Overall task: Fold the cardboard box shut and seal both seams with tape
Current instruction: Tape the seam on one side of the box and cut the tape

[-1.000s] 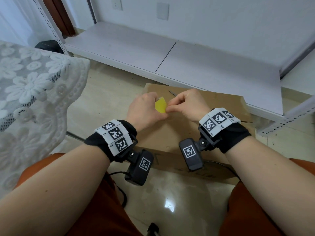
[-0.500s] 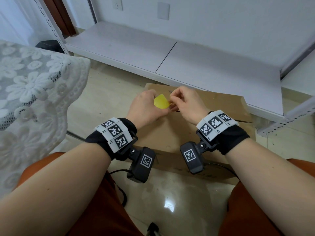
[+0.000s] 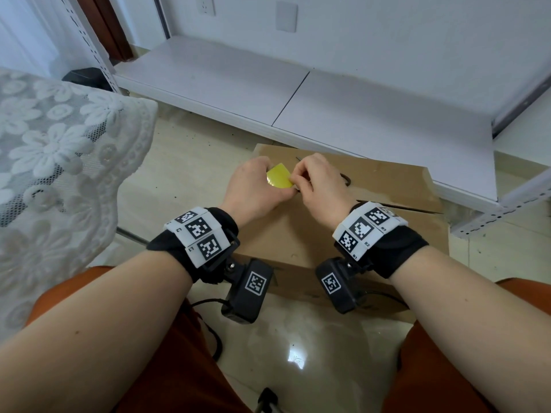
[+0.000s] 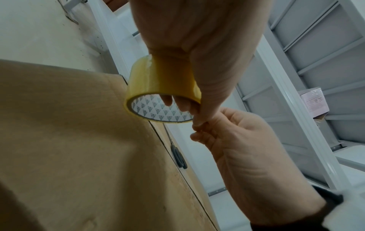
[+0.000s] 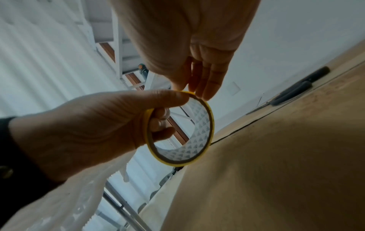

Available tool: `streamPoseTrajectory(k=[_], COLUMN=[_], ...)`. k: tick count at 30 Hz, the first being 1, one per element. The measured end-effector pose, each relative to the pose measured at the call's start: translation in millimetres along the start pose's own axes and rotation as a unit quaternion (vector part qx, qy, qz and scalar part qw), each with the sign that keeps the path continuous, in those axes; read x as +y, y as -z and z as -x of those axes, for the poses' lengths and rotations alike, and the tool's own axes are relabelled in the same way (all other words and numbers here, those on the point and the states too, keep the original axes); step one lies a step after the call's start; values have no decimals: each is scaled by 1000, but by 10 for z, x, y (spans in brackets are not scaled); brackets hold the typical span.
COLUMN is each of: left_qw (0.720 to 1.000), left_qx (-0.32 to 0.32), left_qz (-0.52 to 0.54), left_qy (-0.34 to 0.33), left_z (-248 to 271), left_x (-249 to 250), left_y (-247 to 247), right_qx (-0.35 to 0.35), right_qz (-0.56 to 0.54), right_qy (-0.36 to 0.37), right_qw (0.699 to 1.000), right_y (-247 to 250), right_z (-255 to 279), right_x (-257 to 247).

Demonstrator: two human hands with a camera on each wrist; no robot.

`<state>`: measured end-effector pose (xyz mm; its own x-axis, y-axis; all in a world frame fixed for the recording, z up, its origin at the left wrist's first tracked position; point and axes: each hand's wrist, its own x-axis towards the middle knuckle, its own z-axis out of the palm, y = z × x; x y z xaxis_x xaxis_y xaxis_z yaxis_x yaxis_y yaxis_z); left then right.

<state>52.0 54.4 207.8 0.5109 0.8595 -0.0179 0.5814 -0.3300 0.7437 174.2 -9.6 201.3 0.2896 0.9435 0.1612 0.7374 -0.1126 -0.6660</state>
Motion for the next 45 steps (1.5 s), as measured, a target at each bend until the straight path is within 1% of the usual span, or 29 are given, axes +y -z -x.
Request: streamPoseTrajectory(k=[4, 8, 11, 14, 17, 20, 21, 23, 26, 29, 31, 33, 35, 37, 38, 43, 45], left_qw=[999, 998, 998, 999, 999, 999, 999, 999, 998, 994, 992, 993, 994, 993, 993, 993, 992], left_qx=[-23, -50, -43, -22, -13, -22, -25, -30, -42, -77, -93, -89, -80, -76, -75, -71, -76], left_qz=[32, 26, 21, 19, 18, 33, 33, 34, 41, 70, 77, 70, 74, 83, 85, 88, 97], left_qy=[7, 24, 30, 38, 32, 17, 13, 9, 6, 21, 25, 27, 30, 37, 38, 39, 41], left_z=[24, -6, -19, -40, -35, -7, 0, 0, -4, -18, -23, -27, -34, -48, -47, -22, -18], left_x=[81, 101, 72, 49, 44, 41, 40, 42, 75, 90, 88, 72, 54, 32, 28, 36, 50], left_y=[34, 66, 64, 51, 41, 29, 27, 35, 65, 100, 107, 103, 96, 88, 83, 41, 49], right_qx=[-2, 6, 33, 62, 56, 27, 19, 10, 19, 34, 31, 28, 37, 42, 42, 37, 43], right_qz=[24, 32, -52, -128, -200, -253, -252, -211, -98, -35, -21, -34, -118, -213, -230, -243, -217], right_qy=[40, 44, 6, -40, -84, -122, -127, -112, -52, 8, 23, 11, -30, -71, -79, -94, -88], right_qw=[999, 999, 998, 989, 975, 959, 959, 971, 994, 999, 999, 999, 992, 974, 969, 965, 971], right_y=[-10, -14, -16, 3, 44, 105, 120, 124, 91, 74, 71, 66, 79, 99, 106, 68, 61], right_z=[19, 26, 4, -10, 0, -9, -15, -25, -25, -12, -5, -15, -40, -53, -50, -30, -36], right_x=[13, 30, 53, 2, -45, -46, -41, -35, -11, 16, 27, 36, 28, 16, 16, 17, 3])
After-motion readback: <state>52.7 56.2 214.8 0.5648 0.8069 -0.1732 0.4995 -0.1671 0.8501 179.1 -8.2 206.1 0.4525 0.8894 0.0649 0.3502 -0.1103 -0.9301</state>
